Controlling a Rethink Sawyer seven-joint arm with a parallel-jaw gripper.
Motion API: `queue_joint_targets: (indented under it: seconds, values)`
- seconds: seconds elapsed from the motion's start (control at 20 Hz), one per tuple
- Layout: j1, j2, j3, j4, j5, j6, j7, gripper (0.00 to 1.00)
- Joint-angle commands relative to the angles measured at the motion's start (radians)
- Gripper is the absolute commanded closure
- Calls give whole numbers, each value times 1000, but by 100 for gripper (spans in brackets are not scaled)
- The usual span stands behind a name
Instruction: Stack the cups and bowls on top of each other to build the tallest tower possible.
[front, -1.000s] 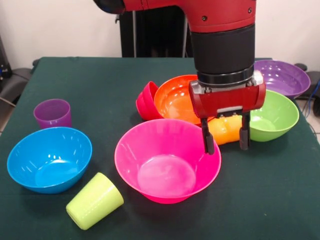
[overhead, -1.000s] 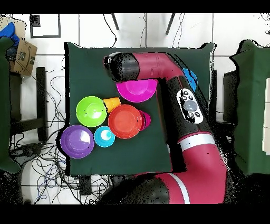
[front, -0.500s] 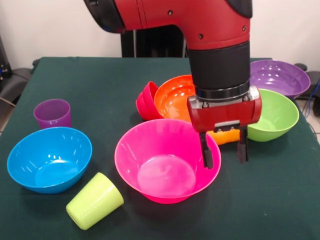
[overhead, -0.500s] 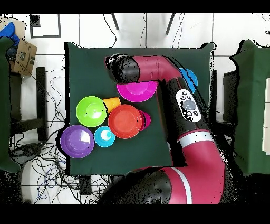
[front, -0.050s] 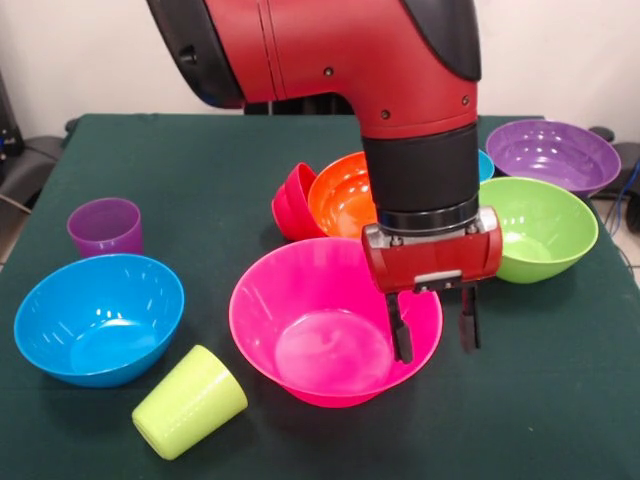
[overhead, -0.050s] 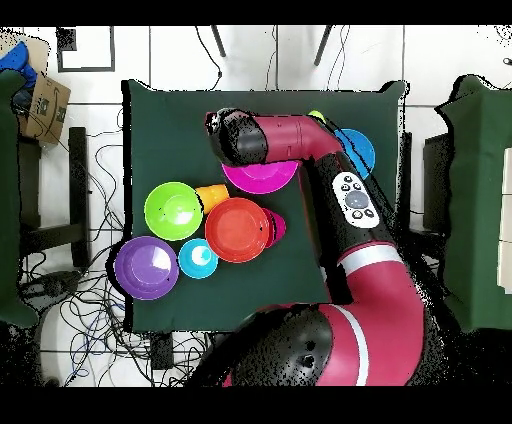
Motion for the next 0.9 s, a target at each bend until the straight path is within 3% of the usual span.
queue_joint_targets:
  seconds: [0.05,0.75,0.8,0.9]
  values:
    - [7,-5,-20,70,-101,-36,-80,0]
    - [3,-69,-45,125,-131,-39,-33,0]
    - [5,-71,-48,124,-130,-35,-30,100]
    - [6,-72,-50,124,-128,-29,-30,100]
